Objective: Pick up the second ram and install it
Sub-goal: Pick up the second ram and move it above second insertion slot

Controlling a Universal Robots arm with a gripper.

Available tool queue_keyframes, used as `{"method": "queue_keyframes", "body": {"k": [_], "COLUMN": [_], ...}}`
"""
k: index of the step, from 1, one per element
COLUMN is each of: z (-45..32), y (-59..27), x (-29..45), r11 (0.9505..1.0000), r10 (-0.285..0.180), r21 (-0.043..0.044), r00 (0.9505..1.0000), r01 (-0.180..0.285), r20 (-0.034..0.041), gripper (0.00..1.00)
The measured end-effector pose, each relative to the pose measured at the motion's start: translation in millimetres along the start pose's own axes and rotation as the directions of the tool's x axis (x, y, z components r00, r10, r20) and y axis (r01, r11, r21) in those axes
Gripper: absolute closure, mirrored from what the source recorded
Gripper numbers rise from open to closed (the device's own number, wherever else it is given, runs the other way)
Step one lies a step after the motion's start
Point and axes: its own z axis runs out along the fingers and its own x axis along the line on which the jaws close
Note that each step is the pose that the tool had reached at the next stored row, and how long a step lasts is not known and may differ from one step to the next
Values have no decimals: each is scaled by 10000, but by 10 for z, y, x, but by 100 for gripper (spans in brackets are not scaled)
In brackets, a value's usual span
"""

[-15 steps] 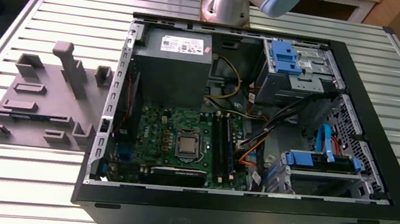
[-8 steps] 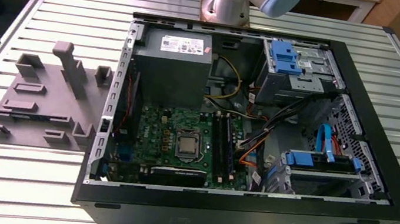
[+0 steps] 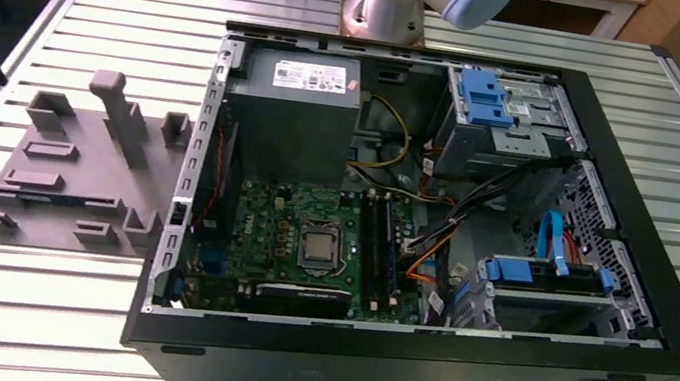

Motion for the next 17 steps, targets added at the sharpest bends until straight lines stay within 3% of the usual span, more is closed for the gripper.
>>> {"method": "queue_keyframes", "body": {"k": [12, 17], "z": [39, 75], "y": [0, -1], "x": [1, 1], "r11": [10000, 10000], "r10": [-1, -1], "r21": [1, 1], "r00": [10000, 10000], "r01": [1, 1], "r20": [0, 1], "gripper": [75, 68]}}
